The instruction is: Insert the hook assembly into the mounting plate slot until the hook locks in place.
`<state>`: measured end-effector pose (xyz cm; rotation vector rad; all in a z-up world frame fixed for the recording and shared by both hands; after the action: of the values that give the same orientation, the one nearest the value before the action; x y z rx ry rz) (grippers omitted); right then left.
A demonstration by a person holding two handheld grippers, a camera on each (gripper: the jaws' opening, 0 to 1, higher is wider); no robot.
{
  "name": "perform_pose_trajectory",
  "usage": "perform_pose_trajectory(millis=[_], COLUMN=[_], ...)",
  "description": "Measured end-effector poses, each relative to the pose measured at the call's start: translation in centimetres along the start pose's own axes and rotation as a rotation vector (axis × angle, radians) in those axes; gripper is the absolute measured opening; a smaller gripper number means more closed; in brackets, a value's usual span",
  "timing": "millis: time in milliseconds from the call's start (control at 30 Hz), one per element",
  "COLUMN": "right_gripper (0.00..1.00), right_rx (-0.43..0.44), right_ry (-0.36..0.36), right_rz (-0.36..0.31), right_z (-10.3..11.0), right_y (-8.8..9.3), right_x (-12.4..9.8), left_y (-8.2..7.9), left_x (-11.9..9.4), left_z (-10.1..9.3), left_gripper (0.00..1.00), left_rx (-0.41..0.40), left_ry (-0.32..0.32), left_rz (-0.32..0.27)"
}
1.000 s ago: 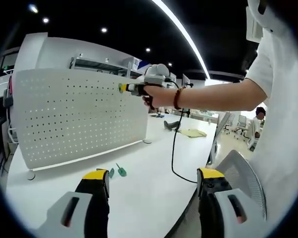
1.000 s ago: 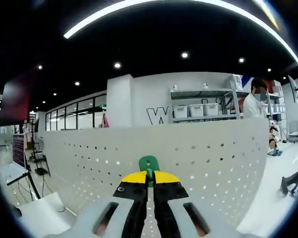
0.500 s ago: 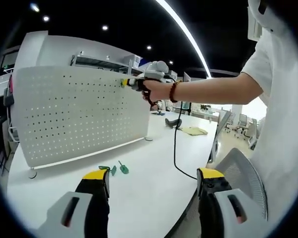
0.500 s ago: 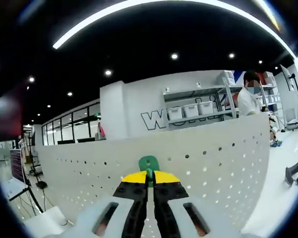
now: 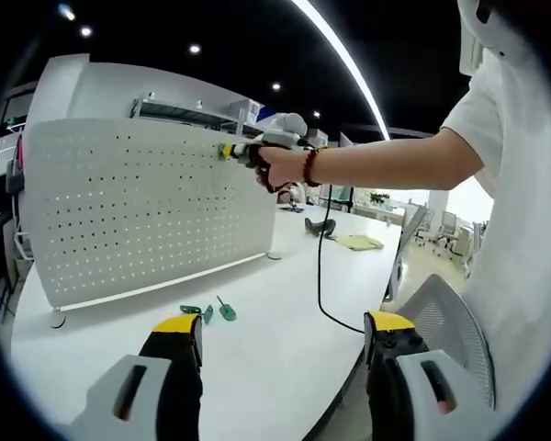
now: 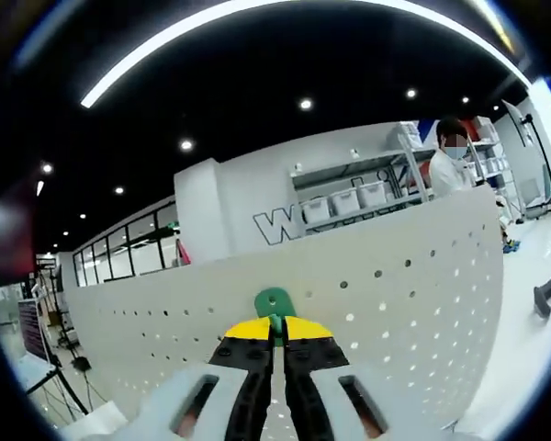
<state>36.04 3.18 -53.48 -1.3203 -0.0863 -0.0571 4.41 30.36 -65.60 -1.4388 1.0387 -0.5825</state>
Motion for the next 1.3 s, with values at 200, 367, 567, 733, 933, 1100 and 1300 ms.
perform_pose_trajectory(millis=[200, 367, 567, 733, 933, 1100, 1300], right_gripper=[0.02, 0.02, 0.02, 0.02, 0.04, 0.07, 0.10], right_rx=[0.029, -0.019, -0.108, -0.101, -0.119, -0.121, -0.127], right_ry=[0.030, 0.052, 0.056, 0.044, 0.036, 0.027, 0.006], right_rz=[-0.011, -0.022, -0.023, 0.008, 0.019, 0.042, 0.070], right_z=[0.4, 0.6, 0.6, 0.6, 0.7, 0.6, 1.1], right_y=[0.4, 0.6, 0.7, 0.8, 0.5, 0.8, 1.5], right_x=[0.1, 0.3, 0.1, 0.0, -0.6, -1.1, -2.8], left_y=[0.1, 0.1, 0.2, 0.2, -0.1, -0.3, -0.5], left_x=[-0.2, -0.3, -0.4, -0.4, -0.2, -0.2, -0.4], left_z=[0.1, 0.2, 0.2, 0.2, 0.1, 0.1, 0.5], left_gripper=[0.74, 0.74, 0.74, 0.74, 0.74, 0.74, 0.74], left_rx=[-0.007, -0.011, -0.014, -0.015, -0.003, 0.008, 0.016], left_ry=[-0.007, -0.013, -0.015, -0.011, 0.005, 0.023, 0.036], left_rz=[0.000, -0.007, -0.008, -0.013, -0.019, -0.018, -0.024])
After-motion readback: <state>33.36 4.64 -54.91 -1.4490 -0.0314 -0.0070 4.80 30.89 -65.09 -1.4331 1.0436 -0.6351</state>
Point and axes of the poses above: the point that each gripper's makers call its tool centre point, and the gripper's own axes: x roughly forward along the fingers, z roughly to its left, y roughly out of its underside, the point moved 6 cm from there along -x, roughly backward along the fingers, and after that the axes turned 5 degrees about y, right-handed, at the moved point
